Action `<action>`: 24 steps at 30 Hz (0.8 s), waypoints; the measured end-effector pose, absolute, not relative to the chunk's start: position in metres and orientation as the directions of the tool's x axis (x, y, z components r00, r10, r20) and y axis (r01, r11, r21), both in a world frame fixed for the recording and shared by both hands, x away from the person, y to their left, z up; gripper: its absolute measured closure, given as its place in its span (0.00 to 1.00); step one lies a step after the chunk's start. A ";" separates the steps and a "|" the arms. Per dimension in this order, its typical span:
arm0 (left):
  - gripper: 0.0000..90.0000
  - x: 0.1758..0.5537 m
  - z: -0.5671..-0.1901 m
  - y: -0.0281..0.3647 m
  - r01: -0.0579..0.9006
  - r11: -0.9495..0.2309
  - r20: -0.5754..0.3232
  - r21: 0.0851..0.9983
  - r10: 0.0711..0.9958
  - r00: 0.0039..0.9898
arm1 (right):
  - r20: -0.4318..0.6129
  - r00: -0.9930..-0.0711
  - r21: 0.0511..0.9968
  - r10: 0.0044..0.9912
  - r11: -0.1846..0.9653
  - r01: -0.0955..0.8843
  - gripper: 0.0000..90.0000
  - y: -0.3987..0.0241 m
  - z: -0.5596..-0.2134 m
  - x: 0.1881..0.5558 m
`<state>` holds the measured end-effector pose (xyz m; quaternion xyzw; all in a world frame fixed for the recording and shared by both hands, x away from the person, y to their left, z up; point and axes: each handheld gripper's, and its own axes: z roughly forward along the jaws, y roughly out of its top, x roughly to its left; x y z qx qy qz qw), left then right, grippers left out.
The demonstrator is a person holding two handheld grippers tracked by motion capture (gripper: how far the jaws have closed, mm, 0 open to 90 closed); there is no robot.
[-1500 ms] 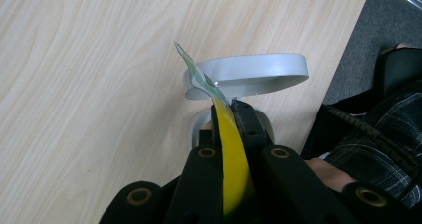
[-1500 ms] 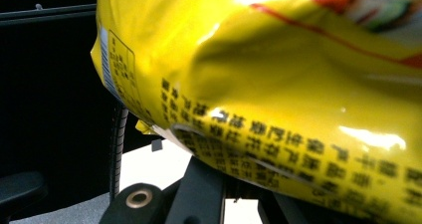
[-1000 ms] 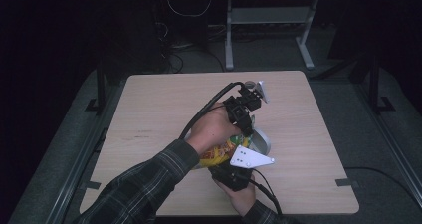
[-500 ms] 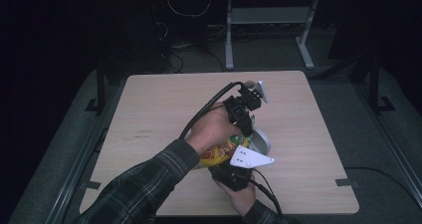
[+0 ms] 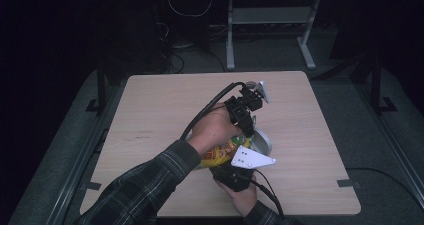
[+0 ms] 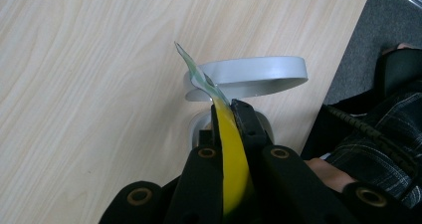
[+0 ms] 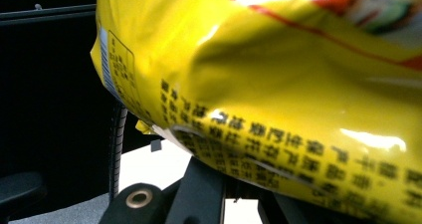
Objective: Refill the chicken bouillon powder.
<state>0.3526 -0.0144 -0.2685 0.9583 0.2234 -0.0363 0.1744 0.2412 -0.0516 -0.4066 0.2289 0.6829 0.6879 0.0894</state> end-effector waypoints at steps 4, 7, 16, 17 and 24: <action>1.00 0.353 -0.269 -0.014 0.441 -0.839 -0.148 0.318 0.416 0.897 | 0.195 -0.879 0.980 0.435 -0.052 0.192 1.00 -0.051 -0.407 0.241; 1.00 0.353 -0.269 -0.014 0.439 -0.840 -0.147 0.318 0.414 0.898 | 0.194 -0.879 0.980 0.435 -0.052 0.191 1.00 -0.051 -0.407 0.241; 1.00 0.353 -0.268 -0.015 0.439 -0.841 -0.145 0.315 0.414 0.899 | 0.197 -0.879 0.980 0.433 -0.058 0.191 1.00 -0.051 -0.406 0.242; 1.00 0.353 -0.268 -0.015 0.439 -0.841 -0.145 0.316 0.415 0.898 | 0.198 -0.879 0.980 0.433 -0.058 0.191 1.00 -0.051 -0.406 0.242; 1.00 0.352 -0.268 -0.014 0.441 -0.838 -0.146 0.323 0.416 0.898 | 0.196 -0.879 0.980 0.434 -0.058 0.190 1.00 -0.051 -0.405 0.241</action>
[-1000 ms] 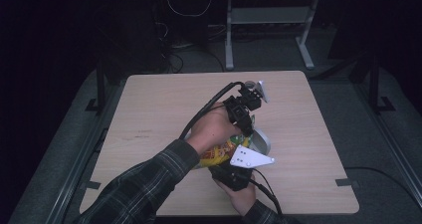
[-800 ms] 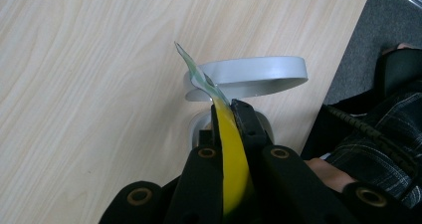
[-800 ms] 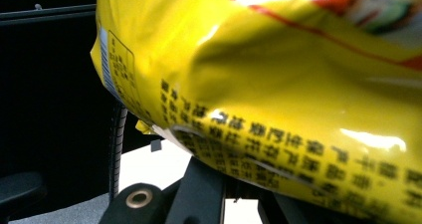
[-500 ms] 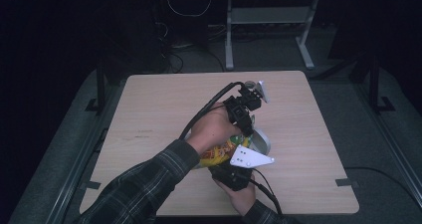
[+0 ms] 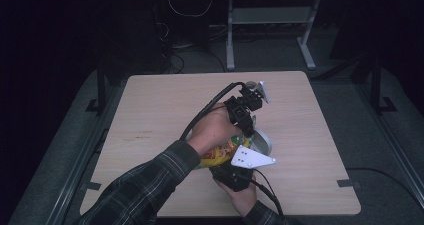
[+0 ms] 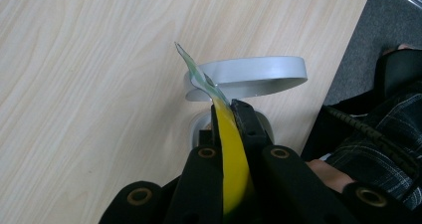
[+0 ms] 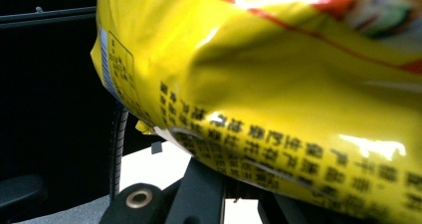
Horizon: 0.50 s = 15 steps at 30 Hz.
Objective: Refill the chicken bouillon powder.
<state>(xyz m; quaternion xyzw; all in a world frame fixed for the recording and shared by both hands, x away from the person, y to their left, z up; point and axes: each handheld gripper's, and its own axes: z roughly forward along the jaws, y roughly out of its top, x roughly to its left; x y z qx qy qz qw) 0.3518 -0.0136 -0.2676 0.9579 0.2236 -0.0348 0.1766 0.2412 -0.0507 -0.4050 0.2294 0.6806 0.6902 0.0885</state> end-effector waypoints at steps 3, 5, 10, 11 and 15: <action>1.00 0.352 -0.267 -0.013 0.441 -0.837 -0.147 0.324 0.416 0.897 | 0.194 -0.880 0.980 0.434 -0.056 0.189 1.00 -0.051 -0.405 0.241; 1.00 0.352 -0.267 -0.014 0.440 -0.838 -0.146 0.323 0.416 0.898 | 0.196 -0.880 0.980 0.433 -0.056 0.191 1.00 -0.051 -0.405 0.241; 1.00 0.352 -0.267 -0.014 0.442 -0.835 -0.144 0.326 0.418 0.897 | 0.195 -0.880 0.980 0.433 -0.056 0.190 1.00 -0.052 -0.404 0.242; 1.00 0.353 -0.267 -0.014 0.442 -0.836 -0.145 0.325 0.417 0.897 | 0.194 -0.880 0.980 0.434 -0.054 0.189 1.00 -0.052 -0.404 0.242; 1.00 0.352 -0.267 -0.013 0.444 -0.836 -0.145 0.323 0.420 0.896 | 0.197 -0.881 0.980 0.430 -0.057 0.192 1.00 -0.051 -0.404 0.242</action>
